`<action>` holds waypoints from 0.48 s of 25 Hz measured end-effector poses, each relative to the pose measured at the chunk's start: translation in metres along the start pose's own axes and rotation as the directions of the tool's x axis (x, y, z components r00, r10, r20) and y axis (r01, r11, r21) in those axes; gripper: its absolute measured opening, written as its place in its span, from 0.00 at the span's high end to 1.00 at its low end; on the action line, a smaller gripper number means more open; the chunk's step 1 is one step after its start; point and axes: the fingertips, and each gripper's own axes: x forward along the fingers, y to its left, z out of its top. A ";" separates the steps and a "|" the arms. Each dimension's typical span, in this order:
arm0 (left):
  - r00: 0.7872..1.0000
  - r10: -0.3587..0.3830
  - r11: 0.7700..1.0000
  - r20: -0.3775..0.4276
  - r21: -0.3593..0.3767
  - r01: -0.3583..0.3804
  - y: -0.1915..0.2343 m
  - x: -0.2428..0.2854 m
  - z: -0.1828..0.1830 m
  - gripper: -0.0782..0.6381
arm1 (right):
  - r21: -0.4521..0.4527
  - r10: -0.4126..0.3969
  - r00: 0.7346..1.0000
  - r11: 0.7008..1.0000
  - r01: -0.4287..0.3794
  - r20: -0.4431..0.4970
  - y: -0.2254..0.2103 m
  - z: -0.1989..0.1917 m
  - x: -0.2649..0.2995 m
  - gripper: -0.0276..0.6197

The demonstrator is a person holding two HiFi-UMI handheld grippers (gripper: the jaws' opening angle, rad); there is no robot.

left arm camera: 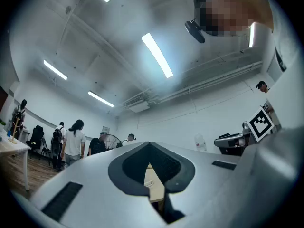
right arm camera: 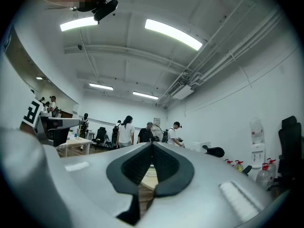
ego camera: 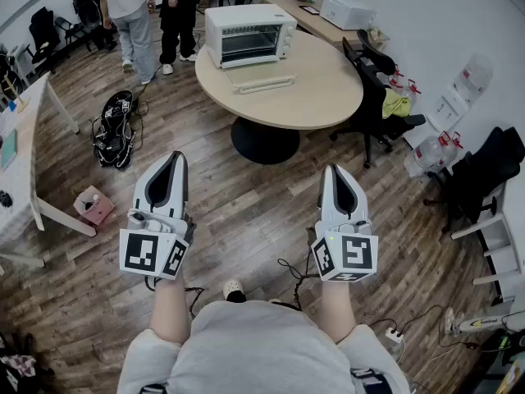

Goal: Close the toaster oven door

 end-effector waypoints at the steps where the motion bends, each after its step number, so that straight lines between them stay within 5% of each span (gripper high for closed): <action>1: 1.000 -0.001 1.000 0.000 0.000 0.001 -0.001 0.001 0.000 0.88 | -0.002 0.000 1.000 1.000 0.000 0.000 -0.001 0.000 0.000 0.94; 12: 1.000 -0.008 1.000 0.001 -0.002 0.008 0.003 0.007 -0.002 0.88 | -0.015 -0.008 1.000 1.000 0.008 -0.003 -0.001 -0.001 0.007 0.94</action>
